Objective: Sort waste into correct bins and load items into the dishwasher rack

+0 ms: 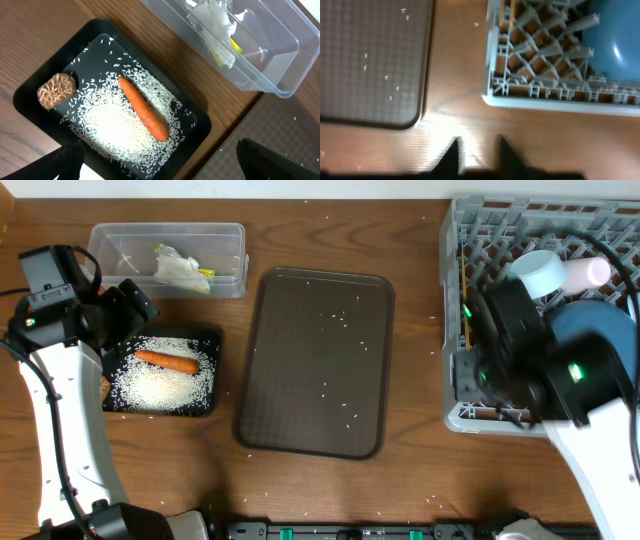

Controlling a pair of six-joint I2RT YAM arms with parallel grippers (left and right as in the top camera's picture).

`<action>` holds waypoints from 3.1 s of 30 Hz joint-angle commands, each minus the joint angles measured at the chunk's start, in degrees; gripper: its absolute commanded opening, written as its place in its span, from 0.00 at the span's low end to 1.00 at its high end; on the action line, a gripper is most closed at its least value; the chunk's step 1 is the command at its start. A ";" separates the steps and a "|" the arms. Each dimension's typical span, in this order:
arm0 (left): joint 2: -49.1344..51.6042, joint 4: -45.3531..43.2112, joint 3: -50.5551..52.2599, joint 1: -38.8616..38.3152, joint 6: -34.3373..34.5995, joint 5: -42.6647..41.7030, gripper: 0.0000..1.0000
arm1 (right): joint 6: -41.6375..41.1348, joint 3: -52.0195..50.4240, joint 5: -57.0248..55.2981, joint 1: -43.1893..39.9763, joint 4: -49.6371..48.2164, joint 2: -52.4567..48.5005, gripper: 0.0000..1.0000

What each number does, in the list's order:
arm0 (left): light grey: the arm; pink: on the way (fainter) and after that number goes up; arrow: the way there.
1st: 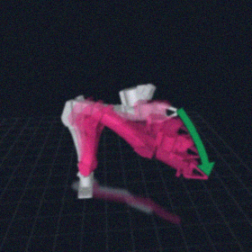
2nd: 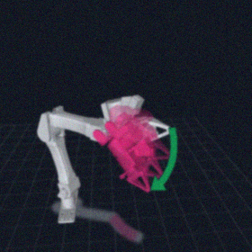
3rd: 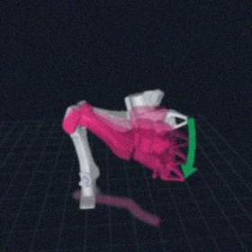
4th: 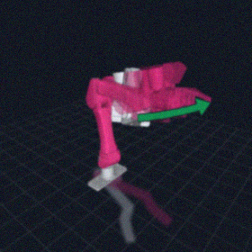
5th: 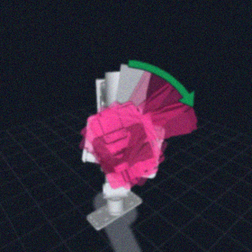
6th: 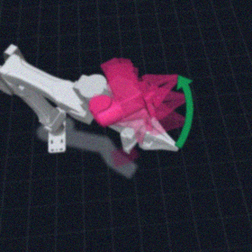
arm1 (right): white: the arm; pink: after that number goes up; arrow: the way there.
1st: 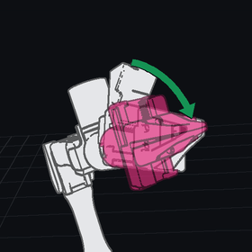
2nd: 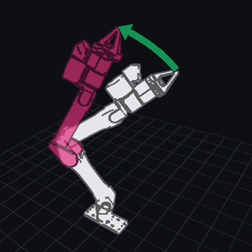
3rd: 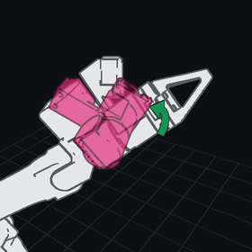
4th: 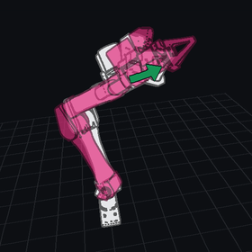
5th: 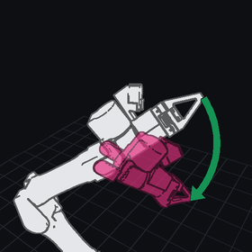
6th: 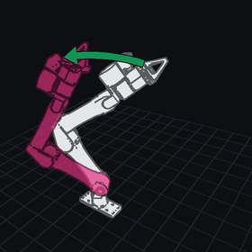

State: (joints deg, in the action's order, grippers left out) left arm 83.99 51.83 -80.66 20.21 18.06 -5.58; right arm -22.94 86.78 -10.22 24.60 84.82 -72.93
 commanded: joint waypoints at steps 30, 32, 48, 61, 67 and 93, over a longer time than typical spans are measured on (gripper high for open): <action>-0.39 0.02 -0.83 0.24 0.26 0.28 0.98 | -8.26 -17.44 0.02 0.11 -9.81 13.42 0.99; -0.39 0.00 -0.83 0.24 0.26 0.28 0.98 | -8.02 -19.15 -0.55 0.57 -11.87 14.01 0.99; -0.39 0.00 -0.83 0.24 0.26 0.28 0.98 | 17.88 -63.43 19.17 -14.86 -72.59 46.53 0.99; -0.39 0.00 -0.83 0.24 0.26 0.28 0.98 | 17.86 -85.33 24.15 -24.44 -90.03 68.22 0.99; -0.39 0.00 -0.83 0.24 0.28 0.28 0.98 | 17.90 -86.47 18.95 -24.44 -90.49 72.06 0.99; -0.39 0.00 -0.83 0.24 0.26 0.28 0.98 | 17.88 -86.47 16.59 -24.44 -81.05 72.65 0.99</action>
State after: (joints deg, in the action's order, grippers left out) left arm 83.99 51.86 -80.66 20.21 18.06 -5.58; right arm -5.69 0.40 7.01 0.75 3.46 -0.67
